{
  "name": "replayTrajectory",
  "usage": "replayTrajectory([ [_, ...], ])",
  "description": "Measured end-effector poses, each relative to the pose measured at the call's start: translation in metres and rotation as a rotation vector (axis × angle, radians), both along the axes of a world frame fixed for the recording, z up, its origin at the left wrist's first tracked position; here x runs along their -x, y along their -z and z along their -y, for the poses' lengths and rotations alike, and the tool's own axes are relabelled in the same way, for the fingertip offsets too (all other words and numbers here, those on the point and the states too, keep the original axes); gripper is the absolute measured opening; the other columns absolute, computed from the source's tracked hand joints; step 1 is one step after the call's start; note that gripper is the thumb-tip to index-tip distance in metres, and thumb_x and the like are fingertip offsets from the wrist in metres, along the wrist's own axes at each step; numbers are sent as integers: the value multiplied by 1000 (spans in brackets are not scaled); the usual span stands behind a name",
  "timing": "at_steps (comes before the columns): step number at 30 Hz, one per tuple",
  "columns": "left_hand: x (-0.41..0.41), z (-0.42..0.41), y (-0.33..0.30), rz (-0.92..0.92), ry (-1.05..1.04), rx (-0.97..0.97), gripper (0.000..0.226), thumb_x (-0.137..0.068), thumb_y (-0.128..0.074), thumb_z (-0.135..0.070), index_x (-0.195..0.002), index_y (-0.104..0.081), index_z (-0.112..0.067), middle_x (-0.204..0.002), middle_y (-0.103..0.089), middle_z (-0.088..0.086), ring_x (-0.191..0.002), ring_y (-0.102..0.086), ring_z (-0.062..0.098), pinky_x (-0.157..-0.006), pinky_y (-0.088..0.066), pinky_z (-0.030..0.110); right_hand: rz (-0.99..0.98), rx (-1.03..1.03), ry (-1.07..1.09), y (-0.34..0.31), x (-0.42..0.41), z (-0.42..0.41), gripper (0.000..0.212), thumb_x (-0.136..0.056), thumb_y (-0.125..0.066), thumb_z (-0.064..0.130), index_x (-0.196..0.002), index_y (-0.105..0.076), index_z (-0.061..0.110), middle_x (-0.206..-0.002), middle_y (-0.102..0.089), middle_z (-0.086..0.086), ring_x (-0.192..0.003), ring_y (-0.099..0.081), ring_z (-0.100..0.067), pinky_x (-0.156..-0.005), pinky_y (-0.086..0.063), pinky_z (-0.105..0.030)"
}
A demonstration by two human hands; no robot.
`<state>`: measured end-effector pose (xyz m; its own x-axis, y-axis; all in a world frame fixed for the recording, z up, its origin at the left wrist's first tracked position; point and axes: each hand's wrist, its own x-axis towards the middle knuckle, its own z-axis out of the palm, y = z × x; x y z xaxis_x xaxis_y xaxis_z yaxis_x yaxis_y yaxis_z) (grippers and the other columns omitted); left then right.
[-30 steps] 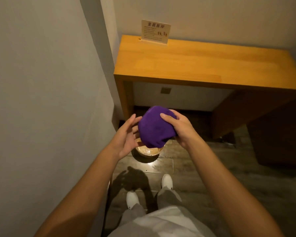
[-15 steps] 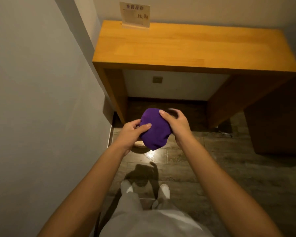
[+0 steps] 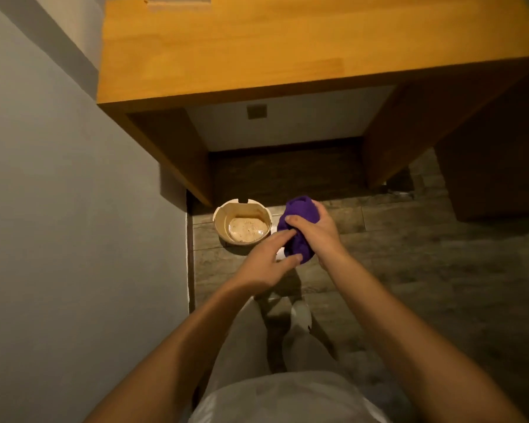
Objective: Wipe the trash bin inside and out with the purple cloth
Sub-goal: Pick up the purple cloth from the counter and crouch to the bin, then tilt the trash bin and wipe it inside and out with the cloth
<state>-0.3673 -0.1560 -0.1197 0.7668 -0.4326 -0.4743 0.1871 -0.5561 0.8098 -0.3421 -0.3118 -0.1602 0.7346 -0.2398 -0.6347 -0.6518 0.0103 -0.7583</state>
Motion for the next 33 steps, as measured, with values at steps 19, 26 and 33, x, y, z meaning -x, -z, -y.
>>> replayTrajectory([
  [19, -63, -70, 263, 219, -67, -359, 48, -97, -67, -24, -141, -57, -10, -148, -53, 21, -132, -52, 39, -106, -46, 53, -63, -38, 187, 223, 8, 1, 31, -91, -69, 7, -119, -64, 18, -90, -78, -13, -76, -77, -31, -61, -60, -32],
  [26, -62, -51, 396, 296, 81, -457, 49, -82, -80, -10, -129, -66, -5, -129, -65, 27, -114, -63, 52, -88, -54, 61, -74, 50, 214, 356, 10, -1, 41, -85, -79, 15, -121, -66, 30, -96, -76, 9, -87, -74, -13, -73, -58, -33],
  [33, -85, -36, 511, 371, 199, -561, 46, -93, -70, -23, -132, -63, 1, -140, -55, 30, -122, -56, 47, -96, -50, 57, -85, 69, 171, 480, -11, -3, 47, -81, -84, 23, -119, -61, 37, -116, -69, 5, -110, -66, -22, -91, -56, -41],
])
